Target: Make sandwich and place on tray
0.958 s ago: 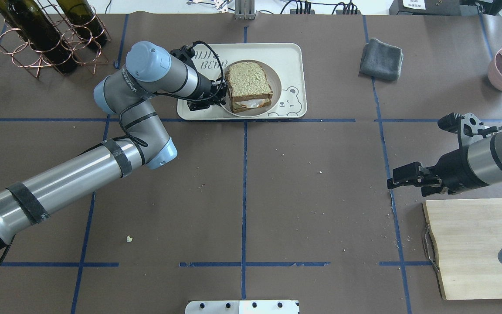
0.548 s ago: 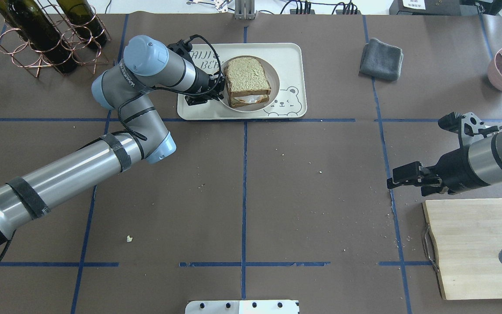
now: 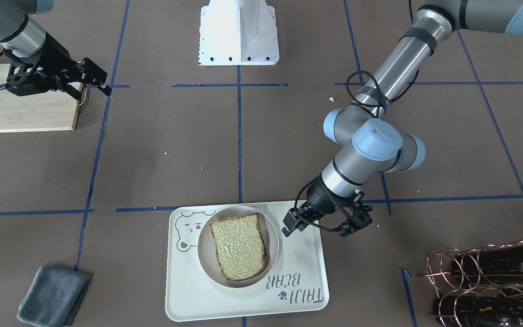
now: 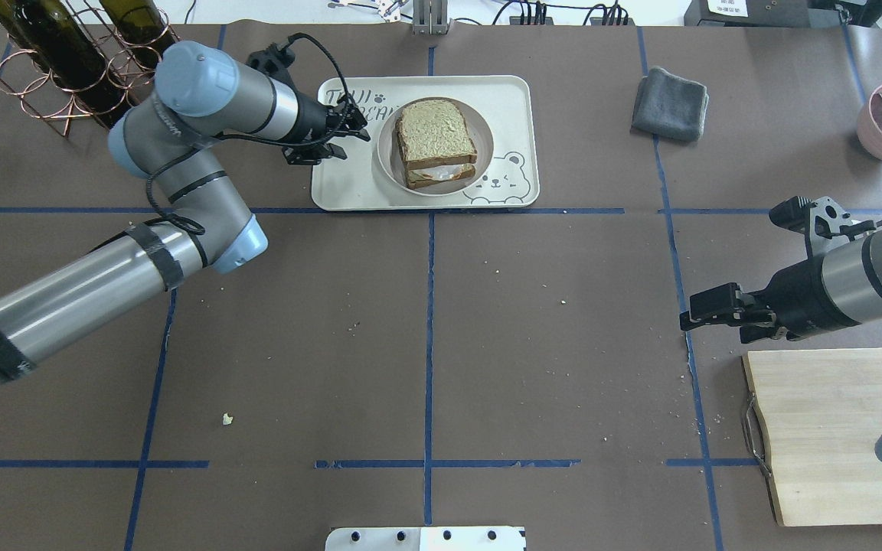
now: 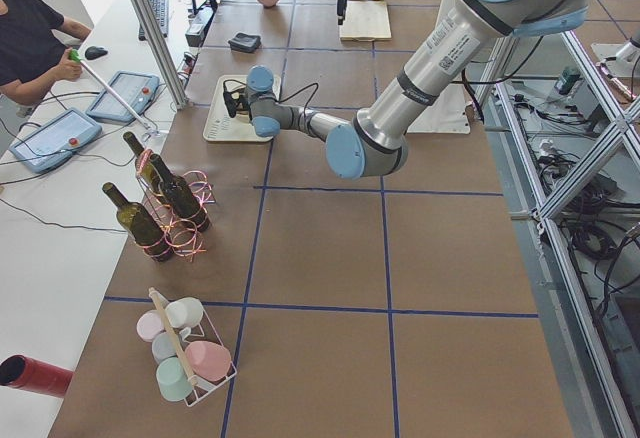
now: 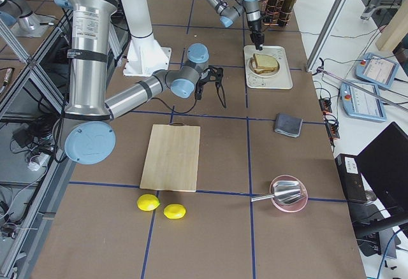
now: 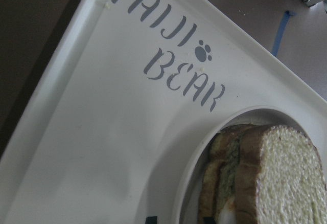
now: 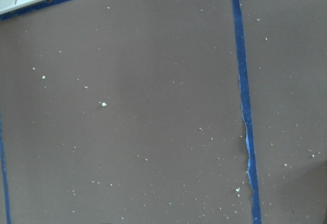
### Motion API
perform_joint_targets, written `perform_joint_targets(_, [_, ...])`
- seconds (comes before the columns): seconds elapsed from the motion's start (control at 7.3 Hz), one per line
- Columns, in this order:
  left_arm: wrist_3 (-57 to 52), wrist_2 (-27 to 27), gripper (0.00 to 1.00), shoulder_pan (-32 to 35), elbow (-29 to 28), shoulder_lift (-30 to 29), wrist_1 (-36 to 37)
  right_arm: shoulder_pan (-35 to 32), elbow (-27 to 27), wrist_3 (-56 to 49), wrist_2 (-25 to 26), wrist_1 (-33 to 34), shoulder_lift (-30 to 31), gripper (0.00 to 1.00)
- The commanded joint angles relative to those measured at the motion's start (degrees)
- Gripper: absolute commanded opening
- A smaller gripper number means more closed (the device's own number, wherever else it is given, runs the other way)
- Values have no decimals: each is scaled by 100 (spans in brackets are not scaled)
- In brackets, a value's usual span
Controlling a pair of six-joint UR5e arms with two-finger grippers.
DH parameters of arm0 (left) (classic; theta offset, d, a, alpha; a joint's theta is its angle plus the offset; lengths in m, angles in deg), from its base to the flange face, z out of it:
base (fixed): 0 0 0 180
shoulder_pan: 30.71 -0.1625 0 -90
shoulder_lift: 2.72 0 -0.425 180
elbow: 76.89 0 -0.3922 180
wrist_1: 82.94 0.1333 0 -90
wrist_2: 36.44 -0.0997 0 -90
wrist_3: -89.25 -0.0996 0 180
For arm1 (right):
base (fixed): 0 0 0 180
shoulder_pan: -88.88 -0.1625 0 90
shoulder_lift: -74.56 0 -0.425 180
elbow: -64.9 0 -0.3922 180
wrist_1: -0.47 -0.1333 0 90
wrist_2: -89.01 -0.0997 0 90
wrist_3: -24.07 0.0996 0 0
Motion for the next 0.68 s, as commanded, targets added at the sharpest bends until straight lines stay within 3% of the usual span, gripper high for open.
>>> perform_joint_targets(0.0, [-365, 519, 55, 505, 1486, 1275, 140, -521, -111, -43, -38, 56, 137, 100])
perform_joint_targets(0.27, [-2884, 1293, 55, 1190, 2434, 2528, 499, -1320, -462, -1170, -231, 282, 200, 100])
perform_joint_targets(0.55, [-5690, 1463, 55, 2007, 3034, 3516, 1507, -2365, -507, -3380, -626, 1727, 148, 100])
